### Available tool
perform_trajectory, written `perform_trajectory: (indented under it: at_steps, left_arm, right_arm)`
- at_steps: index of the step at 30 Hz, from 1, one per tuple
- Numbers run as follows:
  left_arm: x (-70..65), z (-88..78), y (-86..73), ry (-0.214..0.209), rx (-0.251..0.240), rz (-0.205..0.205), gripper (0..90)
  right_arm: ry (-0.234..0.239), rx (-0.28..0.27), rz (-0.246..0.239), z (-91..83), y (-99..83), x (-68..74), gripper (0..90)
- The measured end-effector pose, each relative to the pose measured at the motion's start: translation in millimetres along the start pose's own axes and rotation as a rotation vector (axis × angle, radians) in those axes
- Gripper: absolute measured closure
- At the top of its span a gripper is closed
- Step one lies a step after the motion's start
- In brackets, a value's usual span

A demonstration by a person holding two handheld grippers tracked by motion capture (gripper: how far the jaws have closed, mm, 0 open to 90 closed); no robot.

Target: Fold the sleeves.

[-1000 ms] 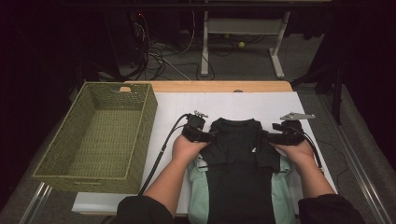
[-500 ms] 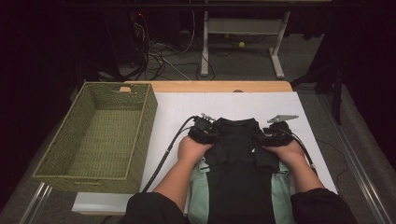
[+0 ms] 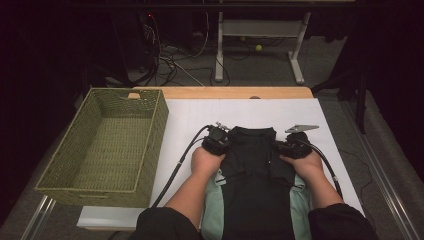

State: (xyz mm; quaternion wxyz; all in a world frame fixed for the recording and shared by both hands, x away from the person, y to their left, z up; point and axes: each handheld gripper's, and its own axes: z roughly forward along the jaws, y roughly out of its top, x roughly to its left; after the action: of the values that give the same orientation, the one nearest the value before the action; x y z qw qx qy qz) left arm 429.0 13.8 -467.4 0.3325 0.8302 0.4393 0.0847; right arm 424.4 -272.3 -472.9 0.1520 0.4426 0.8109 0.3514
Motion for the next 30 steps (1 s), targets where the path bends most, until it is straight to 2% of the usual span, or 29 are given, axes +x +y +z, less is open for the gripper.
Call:
perform_trajectory:
  at_steps: [3, 6, 12, 18, 22, 27, 30]
  left_arm:
    - [0.4, -10.2, 3.8, 0.016, -0.056, -0.008, 80.9]
    - [2.5, -21.1, 8.4, 0.023, -0.112, -0.012, 81.3]
    - [7.4, -32.9, 14.0, 0.045, -0.183, -0.017, 81.4]
    - [8.2, -44.8, 28.1, 0.061, -0.229, 0.01, 81.3]
    - [8.7, -54.2, 40.1, 0.068, -0.264, 0.029, 81.3]
    - [7.5, -66.0, 54.1, 0.085, -0.313, 0.035, 81.3]
    - [4.3, -73.3, 60.5, 0.098, -0.341, 0.043, 81.3]
  right_arm:
    - [-0.043, -0.021, -0.005, -4.1, 1.0, 1.5, 85.4]
    - [-0.08, -0.069, -0.013, -10.6, 3.6, 2.0, 85.7]
    - [-0.139, -0.172, -0.032, -25.3, 16.3, 7.6, 85.9]
    - [-0.195, -0.249, -0.042, -39.3, 33.0, 8.3, 86.6]
    - [-0.218, -0.28, -0.051, -48.1, 44.3, 7.6, 86.7]
    - [-0.25, -0.335, -0.065, -60.0, 58.4, 9.3, 86.8]
    - [-0.282, -0.354, -0.093, -67.0, 67.3, 11.9, 86.8]
